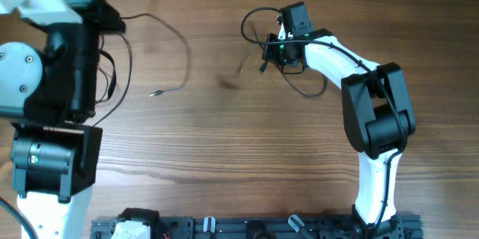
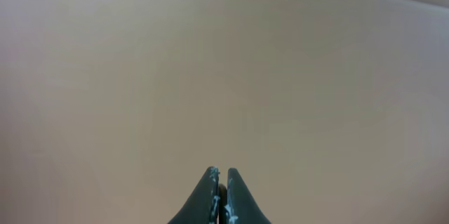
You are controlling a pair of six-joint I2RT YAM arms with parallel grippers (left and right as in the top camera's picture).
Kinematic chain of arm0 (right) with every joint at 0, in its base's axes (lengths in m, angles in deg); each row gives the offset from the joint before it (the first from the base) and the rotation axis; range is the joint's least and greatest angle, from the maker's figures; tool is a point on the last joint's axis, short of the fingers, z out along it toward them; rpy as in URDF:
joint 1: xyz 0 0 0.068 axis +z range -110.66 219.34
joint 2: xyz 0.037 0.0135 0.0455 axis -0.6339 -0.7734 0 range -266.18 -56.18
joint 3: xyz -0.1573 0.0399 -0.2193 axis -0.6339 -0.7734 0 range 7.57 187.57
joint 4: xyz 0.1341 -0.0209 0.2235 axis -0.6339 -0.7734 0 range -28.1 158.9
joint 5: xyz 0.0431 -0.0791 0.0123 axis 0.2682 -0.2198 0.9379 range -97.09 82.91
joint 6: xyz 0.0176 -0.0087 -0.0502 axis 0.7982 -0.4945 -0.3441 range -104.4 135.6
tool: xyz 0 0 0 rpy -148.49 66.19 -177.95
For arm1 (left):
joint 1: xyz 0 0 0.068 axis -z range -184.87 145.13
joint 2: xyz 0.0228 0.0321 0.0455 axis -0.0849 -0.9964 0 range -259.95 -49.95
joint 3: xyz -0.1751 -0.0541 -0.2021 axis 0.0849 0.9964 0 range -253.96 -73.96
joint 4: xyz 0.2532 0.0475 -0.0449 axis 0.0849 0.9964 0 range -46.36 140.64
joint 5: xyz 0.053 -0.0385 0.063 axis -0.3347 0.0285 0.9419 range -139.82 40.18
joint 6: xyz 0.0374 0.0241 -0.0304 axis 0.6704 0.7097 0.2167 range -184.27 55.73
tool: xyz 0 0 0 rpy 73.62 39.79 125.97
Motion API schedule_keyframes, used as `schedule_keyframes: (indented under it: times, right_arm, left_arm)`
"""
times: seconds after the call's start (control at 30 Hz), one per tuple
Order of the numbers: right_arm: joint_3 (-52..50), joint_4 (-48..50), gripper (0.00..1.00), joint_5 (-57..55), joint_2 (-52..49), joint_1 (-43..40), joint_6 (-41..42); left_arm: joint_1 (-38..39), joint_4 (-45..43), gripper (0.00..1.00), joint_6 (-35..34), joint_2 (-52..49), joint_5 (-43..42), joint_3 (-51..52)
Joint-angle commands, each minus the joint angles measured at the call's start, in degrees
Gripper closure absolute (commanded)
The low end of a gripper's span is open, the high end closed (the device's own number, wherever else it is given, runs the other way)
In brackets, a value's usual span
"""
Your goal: Untangle cables
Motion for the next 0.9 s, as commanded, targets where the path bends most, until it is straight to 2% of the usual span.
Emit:
schedule_keyframes:
  times: [0.0,0.27,0.47,0.57,0.63,0.87]
  right_arm:
    - [-0.87,-0.48,0.96,-7.02,-5.31,-0.52,1.33]
    - [-0.87,-0.74,0.95,-6.99,-5.31,-0.52,1.25]
    - [-0.87,-0.81,0.95,-6.99,-5.31,-0.50,1.18]
    - [-0.87,-1.03,0.95,-6.95,-5.31,-0.50,1.01]
    - [-0.87,-1.03,0.95,-6.99,-5.31,-0.50,0.85]
    - [-0.90,-0.28,0.95,-7.02,-5.31,-0.46,0.90]
  left_arm:
    - [-0.20,-1.53,0.95,-0.35,-1.64,10.23,-0.15]
    - [-0.31,-1.90,0.96,-0.28,-10.36,10.25,-0.15]
    - [-5.77,-21.70,0.96,-0.26,-25.73,10.23,-0.15]
    - [-8.81,-26.75,0.96,-0.26,-32.00,7.85,-0.15]
    - [-10.27,-23.67,0.96,-0.28,-34.95,5.55,-0.13]
    - [-11.54,-0.13,0.96,-0.31,-40.35,4.59,-0.13]
